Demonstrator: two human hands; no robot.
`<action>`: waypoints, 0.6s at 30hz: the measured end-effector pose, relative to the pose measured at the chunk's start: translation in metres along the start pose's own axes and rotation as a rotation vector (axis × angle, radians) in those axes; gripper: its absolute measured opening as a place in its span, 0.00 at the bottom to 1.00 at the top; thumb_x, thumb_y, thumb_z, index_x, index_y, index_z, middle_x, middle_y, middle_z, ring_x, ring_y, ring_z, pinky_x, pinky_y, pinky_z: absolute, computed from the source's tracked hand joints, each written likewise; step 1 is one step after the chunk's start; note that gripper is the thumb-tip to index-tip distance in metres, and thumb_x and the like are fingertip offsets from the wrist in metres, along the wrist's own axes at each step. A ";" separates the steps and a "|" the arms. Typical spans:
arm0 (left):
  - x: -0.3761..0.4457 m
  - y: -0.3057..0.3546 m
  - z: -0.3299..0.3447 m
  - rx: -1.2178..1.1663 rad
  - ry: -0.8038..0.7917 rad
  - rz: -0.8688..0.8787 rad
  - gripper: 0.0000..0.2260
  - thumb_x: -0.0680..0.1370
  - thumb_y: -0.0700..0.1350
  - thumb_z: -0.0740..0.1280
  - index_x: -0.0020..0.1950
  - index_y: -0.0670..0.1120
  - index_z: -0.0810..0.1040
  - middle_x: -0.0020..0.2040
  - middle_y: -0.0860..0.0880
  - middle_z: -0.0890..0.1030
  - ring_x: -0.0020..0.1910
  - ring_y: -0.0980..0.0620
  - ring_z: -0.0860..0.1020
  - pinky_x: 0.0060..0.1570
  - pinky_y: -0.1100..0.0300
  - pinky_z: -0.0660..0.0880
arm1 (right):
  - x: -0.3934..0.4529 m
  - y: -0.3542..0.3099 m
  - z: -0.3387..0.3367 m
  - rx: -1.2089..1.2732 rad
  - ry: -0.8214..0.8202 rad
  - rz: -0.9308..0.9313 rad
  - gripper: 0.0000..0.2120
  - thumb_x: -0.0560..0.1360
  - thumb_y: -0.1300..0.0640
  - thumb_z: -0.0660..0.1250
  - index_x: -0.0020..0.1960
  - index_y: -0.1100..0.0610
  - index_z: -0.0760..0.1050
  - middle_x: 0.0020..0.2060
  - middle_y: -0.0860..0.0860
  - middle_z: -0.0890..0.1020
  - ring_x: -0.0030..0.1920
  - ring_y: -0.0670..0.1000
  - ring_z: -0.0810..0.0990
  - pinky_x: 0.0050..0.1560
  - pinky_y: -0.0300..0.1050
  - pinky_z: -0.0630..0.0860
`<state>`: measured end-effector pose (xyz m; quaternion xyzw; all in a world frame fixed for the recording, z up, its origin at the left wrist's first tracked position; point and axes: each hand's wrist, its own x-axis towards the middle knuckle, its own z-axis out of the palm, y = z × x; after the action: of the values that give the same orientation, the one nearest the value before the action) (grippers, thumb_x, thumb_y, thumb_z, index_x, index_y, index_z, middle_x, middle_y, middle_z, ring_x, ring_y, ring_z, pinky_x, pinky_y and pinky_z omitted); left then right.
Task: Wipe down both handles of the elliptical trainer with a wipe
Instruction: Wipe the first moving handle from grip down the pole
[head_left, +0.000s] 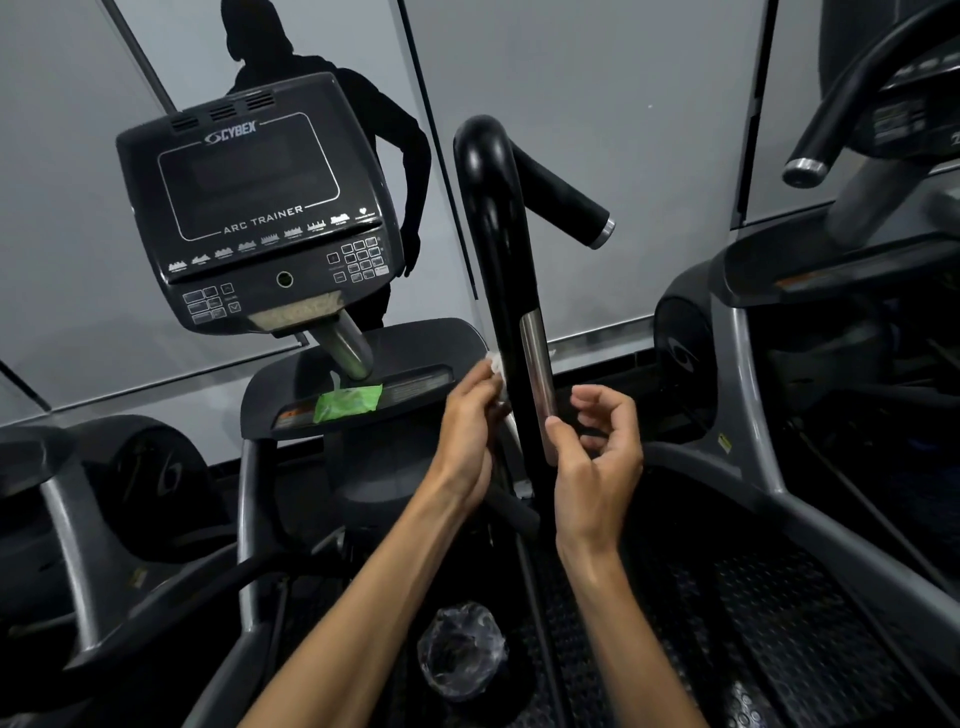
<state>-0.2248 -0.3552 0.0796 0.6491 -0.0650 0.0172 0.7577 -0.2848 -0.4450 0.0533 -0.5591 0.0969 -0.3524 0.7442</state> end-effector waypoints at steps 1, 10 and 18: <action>-0.003 -0.005 0.000 0.004 -0.011 -0.032 0.12 0.84 0.40 0.57 0.53 0.43 0.80 0.42 0.51 0.81 0.41 0.56 0.78 0.47 0.61 0.74 | 0.001 0.000 -0.001 0.012 0.009 0.003 0.14 0.68 0.56 0.71 0.52 0.46 0.77 0.50 0.43 0.80 0.55 0.50 0.78 0.56 0.51 0.75; 0.007 0.004 0.004 -0.098 0.000 -0.174 0.16 0.80 0.38 0.53 0.34 0.47 0.70 0.30 0.53 0.71 0.29 0.58 0.69 0.32 0.65 0.68 | 0.009 0.001 -0.003 0.024 -0.055 -0.003 0.18 0.71 0.56 0.71 0.58 0.43 0.75 0.54 0.44 0.80 0.58 0.49 0.77 0.58 0.46 0.74; 0.003 -0.014 0.002 -0.054 0.047 -0.308 0.12 0.74 0.43 0.59 0.31 0.50 0.66 0.32 0.50 0.67 0.31 0.53 0.64 0.33 0.61 0.64 | 0.038 0.005 -0.012 0.027 -0.156 0.027 0.10 0.77 0.50 0.64 0.56 0.41 0.79 0.57 0.47 0.82 0.61 0.46 0.79 0.63 0.44 0.75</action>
<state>-0.2202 -0.3600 0.0662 0.6304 0.0527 -0.0858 0.7697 -0.2617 -0.4776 0.0535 -0.5734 0.0415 -0.2990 0.7616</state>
